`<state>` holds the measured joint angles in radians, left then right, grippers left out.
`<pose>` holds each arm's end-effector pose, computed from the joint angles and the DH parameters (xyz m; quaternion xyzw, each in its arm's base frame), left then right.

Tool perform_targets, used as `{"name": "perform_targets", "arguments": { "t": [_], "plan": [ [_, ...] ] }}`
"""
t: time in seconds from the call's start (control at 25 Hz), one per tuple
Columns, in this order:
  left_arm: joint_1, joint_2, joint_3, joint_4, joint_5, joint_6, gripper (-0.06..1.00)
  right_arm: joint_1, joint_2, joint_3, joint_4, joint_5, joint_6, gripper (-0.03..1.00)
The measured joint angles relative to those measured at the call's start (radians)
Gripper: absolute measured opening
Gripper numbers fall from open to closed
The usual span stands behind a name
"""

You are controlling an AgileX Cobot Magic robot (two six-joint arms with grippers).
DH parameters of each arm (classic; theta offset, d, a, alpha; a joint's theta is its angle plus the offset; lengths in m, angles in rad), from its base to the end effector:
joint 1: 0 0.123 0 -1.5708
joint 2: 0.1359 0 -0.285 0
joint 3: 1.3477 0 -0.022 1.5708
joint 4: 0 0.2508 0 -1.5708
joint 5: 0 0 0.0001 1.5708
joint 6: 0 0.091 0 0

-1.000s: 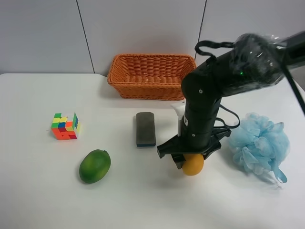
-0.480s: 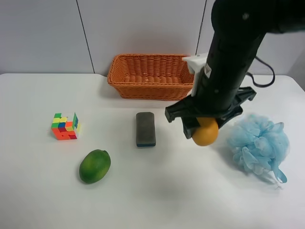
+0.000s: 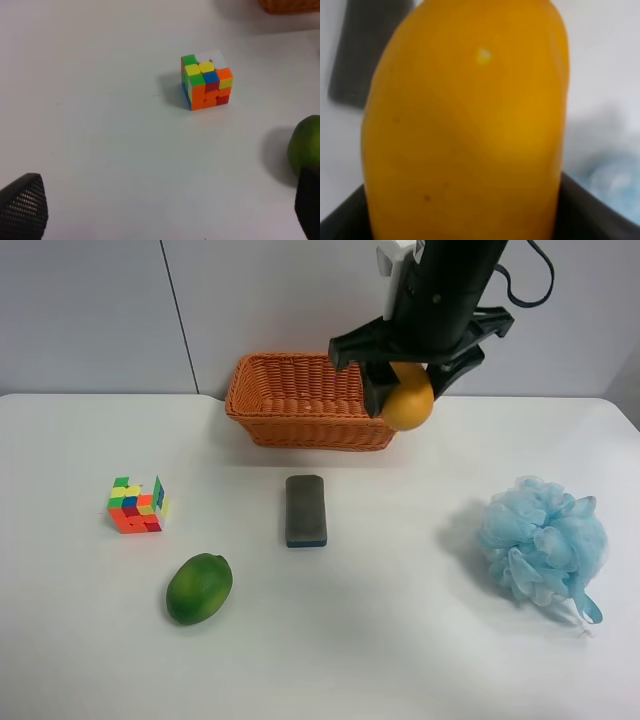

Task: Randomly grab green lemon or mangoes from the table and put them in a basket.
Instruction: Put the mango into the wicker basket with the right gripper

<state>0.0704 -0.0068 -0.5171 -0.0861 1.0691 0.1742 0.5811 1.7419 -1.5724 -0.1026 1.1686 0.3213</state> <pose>-0.0079 -0.0074 0.2815 0.0464 0.8471 0.0217 0.5289 0.3110 0.1940 0.3100 -0.1399 0.9760 0.0246 0.1648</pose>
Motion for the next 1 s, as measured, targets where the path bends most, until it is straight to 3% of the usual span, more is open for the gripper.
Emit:
{"name": "perform_targets", "arguments": {
  "t": [0.32, 0.56, 1.0],
  "plan": [
    [0.000, 0.000, 0.000, 0.000, 0.000, 0.000, 0.99, -0.107, 0.214, -0.258, -0.003, -0.034, -0.071, 0.63],
    [0.000, 0.000, 0.000, 0.000, 0.000, 0.000, 0.99, -0.152, 0.369, -0.341, -0.003, -0.193, -0.072, 0.63],
    [0.000, 0.000, 0.000, 0.000, 0.000, 0.000, 0.99, -0.165, 0.529, -0.343, -0.078, -0.460, -0.073, 0.62]
  ]
}}
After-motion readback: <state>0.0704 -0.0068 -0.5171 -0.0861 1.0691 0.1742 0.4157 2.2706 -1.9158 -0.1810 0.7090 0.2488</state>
